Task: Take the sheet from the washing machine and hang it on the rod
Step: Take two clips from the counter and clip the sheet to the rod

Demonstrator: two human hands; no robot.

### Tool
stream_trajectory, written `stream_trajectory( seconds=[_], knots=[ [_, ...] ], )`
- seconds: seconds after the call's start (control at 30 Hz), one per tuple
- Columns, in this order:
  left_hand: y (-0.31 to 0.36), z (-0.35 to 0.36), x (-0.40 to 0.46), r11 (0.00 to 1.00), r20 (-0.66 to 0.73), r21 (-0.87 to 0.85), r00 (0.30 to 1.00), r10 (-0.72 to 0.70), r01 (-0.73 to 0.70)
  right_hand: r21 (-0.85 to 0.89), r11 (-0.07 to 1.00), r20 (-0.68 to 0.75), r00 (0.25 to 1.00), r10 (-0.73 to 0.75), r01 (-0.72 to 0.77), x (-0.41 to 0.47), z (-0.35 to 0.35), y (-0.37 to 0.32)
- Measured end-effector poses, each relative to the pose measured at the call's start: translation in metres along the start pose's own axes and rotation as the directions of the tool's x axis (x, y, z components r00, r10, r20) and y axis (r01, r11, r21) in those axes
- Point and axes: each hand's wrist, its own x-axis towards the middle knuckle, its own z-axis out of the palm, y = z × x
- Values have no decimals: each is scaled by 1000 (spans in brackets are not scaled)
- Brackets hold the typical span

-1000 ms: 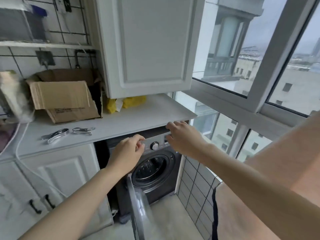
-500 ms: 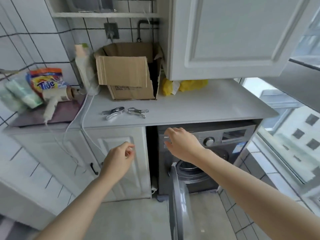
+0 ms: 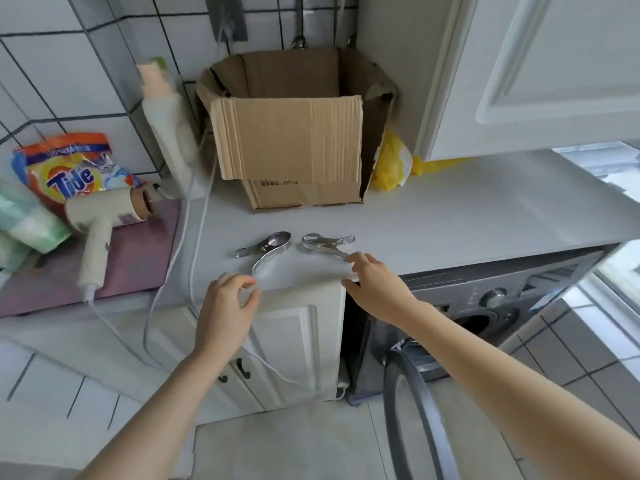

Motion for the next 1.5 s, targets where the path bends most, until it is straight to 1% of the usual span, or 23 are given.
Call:
stream_trajectory(
  seconds=[0.13, 0.2, 0.27, 0.33, 0.4, 0.47, 0.53, 0.67, 0.73, 0.8, 0.87, 0.93, 1.0, 1.1, 1.2, 1.27, 1.33, 1.5],
  knots=[
    [-20, 3, 35, 998, -34, 56, 999, -8, 10, 17, 998, -94, 994, 60, -58, 28, 6, 4],
    [-27, 7, 45, 997, -11, 78, 1000, -27, 28, 39, 996, -131, 987, 90, -86, 40, 8, 7],
    [-34, 13, 54, 996, 27, 79, 998, -48, 46, 37, 993, -119, 987, 112, -108, 50, 9, 11],
    [-41, 20, 61, 994, 62, 70, 994, -92, 87, -4, 994, -85, 990, 111, -112, 59, 10, 15],
    [-44, 24, 64, 988, 72, 69, 987, -141, 136, -84, 993, -62, 995, 79, -84, 65, 11, 18],
    [-45, 27, 63, 983, 44, 56, 983, -180, 178, -173, 984, -68, 997, 36, -47, 67, 14, 21],
    [-45, 29, 61, 981, 14, 46, 982, -187, 187, -209, 977, -101, 995, 10, -31, 68, 18, 24],
    [-43, 31, 61, 982, -24, 39, 983, -185, 185, -108, 994, -170, 985, 5, -23, 67, 26, 31],
    [-41, 30, 62, 984, -56, 30, 983, -174, 176, -88, 996, -198, 980, -12, -5, 65, 29, 33],
    [-38, 29, 63, 979, -78, 12, 976, -202, 203, -75, 997, -197, 980, -18, 3, 64, 29, 35],
    [-32, 29, 62, 965, -89, -31, 961, -261, 259, -31, 1000, -205, 979, -7, 1, 64, 29, 36],
    [-27, 28, 63, 940, -85, -133, 942, -326, 313, 47, 999, -203, 979, 18, -9, 65, 26, 36],
    [-24, 26, 65, 903, -69, -267, 928, -367, 338, 142, 990, -186, 981, 48, -21, 65, 22, 36],
    [-16, 19, 77, 828, -82, -466, 916, -392, 313, 262, 965, -179, 982, 64, -15, 66, 15, 35],
    [-2, 15, 92, 822, -100, -523, 941, -323, 226, 333, 943, -226, 971, 82, -2, 62, 6, 30],
    [11, 14, 98, 827, -112, -533, 955, -276, 177, 339, 941, -296, 949, 107, -1, 55, -1, 26],
    [22, 15, 100, 820, -110, -551, 960, -258, 157, 343, 939, -349, 927, 136, -9, 45, -9, 25],
    [47, 19, 91, 789, -68, -609, 985, -159, 85, 396, 915, -388, 889, 242, -76, 11, -26, 24]
  ],
)
